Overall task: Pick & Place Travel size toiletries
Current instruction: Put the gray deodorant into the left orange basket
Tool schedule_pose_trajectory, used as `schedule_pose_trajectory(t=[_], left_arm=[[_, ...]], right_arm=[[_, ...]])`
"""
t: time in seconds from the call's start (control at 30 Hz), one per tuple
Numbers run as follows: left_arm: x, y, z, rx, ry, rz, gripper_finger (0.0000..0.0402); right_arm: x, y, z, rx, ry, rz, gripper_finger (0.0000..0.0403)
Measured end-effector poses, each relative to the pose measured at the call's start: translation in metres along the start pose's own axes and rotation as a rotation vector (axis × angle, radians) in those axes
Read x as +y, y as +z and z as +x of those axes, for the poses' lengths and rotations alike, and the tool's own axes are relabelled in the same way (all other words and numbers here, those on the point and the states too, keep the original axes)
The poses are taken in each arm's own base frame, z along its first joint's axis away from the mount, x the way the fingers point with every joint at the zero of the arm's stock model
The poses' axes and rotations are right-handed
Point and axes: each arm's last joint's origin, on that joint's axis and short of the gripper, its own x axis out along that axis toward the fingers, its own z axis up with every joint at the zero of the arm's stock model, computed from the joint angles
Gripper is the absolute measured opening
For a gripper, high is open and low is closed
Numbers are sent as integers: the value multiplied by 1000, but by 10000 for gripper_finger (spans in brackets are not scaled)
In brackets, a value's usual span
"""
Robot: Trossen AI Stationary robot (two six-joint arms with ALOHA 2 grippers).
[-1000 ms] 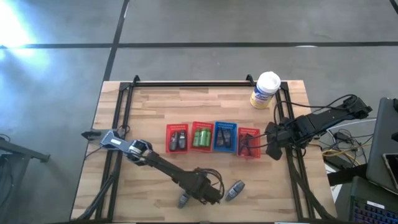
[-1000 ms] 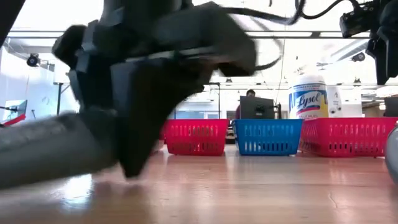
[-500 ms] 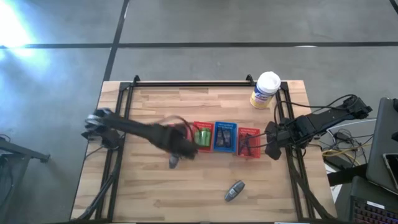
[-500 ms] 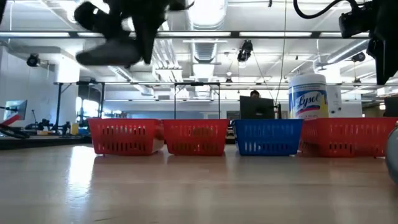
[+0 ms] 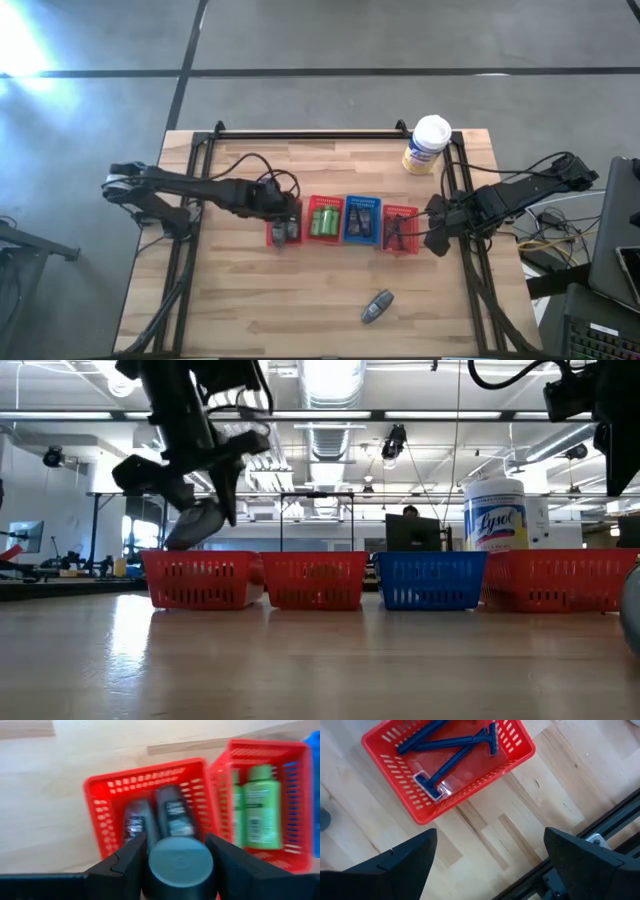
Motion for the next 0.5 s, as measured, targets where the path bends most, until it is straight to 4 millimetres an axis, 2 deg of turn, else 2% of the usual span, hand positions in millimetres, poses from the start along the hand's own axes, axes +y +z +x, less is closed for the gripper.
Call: schedule_pose_trajectory(t=[0.13, 0.27, 0.37, 0.5], left_arm=[[6, 4, 10, 4, 31, 25, 187], [8, 16, 13, -12, 33, 47, 189], [11, 23, 17, -12, 37, 27, 228], [15, 21, 20, 67, 30, 16, 292]], right_arm=[[4, 2, 0, -20, 38, 29, 363], [17, 8, -1, -35, 183, 20, 364], [27, 12, 0, -31, 265, -4, 364], [35, 12, 6, 11, 269, -49, 364]])
